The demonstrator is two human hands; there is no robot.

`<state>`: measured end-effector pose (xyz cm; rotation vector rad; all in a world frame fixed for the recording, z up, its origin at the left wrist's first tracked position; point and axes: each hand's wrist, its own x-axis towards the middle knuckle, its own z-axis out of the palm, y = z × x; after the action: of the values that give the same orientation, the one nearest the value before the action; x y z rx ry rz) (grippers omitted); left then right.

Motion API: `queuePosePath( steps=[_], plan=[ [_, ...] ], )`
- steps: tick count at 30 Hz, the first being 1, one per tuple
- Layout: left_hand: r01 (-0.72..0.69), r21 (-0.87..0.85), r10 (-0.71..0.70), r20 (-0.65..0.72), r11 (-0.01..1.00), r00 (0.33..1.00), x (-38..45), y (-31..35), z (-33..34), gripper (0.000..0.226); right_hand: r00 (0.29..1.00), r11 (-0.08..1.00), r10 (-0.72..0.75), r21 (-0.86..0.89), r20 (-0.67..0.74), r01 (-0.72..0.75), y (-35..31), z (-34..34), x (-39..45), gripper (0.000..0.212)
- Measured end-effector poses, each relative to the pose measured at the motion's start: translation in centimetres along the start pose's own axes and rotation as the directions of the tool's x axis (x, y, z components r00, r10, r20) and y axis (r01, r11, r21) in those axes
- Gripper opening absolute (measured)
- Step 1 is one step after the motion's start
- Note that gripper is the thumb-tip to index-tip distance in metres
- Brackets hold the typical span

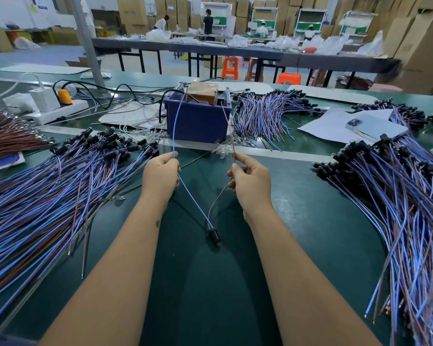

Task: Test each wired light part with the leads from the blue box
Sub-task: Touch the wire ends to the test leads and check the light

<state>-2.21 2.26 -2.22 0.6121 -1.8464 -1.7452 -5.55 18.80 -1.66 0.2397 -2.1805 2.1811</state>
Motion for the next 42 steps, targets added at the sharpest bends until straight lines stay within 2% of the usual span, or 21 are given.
queuePosePath(
  steps=[6,10,19,23,42],
  plan=[
    [-0.007,0.042,0.006,0.015,0.999,1.000,0.00,-0.09,-0.11,0.032,1.000,0.999,-0.002,-0.034,0.026,0.003,-0.04,0.10,0.06,0.034],
    [-0.026,0.097,0.024,0.017,0.995,1.000,-0.18,-0.02,-0.13,0.020,1.000,1.000,0.000,-0.026,0.031,0.001,0.05,0.15,0.07,0.034],
    [-0.040,0.091,0.039,0.011,0.995,0.999,-0.41,0.26,-0.14,0.023,1.000,1.000,0.009,-0.007,0.023,-0.009,-0.07,0.32,0.15,0.034],
    [-0.019,0.076,0.019,0.004,0.997,1.000,-0.46,0.37,-0.15,0.033,1.000,1.000,0.006,-0.017,0.029,-0.006,-0.02,0.26,0.19,0.034],
    [-0.004,0.092,0.004,0.000,0.996,1.000,-0.86,0.76,-0.09,0.034,0.999,1.000,0.007,-0.019,0.034,-0.006,0.26,0.27,0.18,0.033]
  ],
)
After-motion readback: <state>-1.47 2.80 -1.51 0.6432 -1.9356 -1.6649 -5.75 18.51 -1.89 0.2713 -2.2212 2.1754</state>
